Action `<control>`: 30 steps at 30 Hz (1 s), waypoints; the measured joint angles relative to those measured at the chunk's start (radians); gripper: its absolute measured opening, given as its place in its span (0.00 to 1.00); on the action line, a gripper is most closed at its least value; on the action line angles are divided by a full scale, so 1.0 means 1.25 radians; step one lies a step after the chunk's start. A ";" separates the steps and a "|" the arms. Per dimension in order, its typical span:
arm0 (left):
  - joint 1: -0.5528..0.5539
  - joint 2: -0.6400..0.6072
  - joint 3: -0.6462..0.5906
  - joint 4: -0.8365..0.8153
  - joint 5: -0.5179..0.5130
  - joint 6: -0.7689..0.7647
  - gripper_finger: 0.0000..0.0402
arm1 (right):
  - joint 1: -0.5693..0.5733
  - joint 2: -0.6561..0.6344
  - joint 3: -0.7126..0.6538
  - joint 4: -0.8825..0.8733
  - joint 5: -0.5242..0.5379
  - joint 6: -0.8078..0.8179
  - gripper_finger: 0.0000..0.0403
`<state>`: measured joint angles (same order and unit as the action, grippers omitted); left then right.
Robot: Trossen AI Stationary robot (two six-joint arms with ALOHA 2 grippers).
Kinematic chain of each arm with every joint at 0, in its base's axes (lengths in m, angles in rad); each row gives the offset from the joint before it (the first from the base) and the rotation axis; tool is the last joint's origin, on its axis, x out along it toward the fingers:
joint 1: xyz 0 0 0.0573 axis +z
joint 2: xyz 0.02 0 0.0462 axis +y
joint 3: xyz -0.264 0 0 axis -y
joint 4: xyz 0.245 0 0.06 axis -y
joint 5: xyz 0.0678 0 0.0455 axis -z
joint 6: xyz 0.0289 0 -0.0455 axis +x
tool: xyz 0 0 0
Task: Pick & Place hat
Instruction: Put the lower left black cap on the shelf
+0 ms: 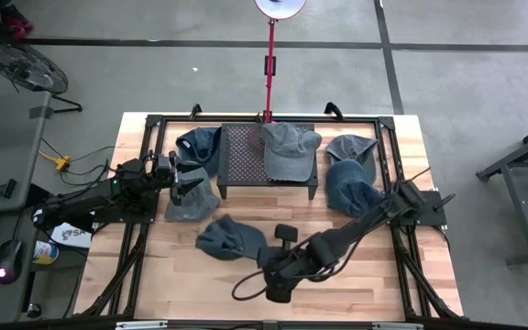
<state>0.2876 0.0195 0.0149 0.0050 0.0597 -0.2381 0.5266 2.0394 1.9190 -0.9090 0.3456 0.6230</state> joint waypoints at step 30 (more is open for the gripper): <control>0.000 0.000 0.000 -0.002 -0.042 -0.028 0.63 | -0.074 -0.065 0.000 -0.026 0.102 0.056 0.00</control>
<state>0.2878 0.0193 0.0153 0.0022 0.0074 -0.2735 0.4343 1.9575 1.9190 -0.9410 0.4726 0.6930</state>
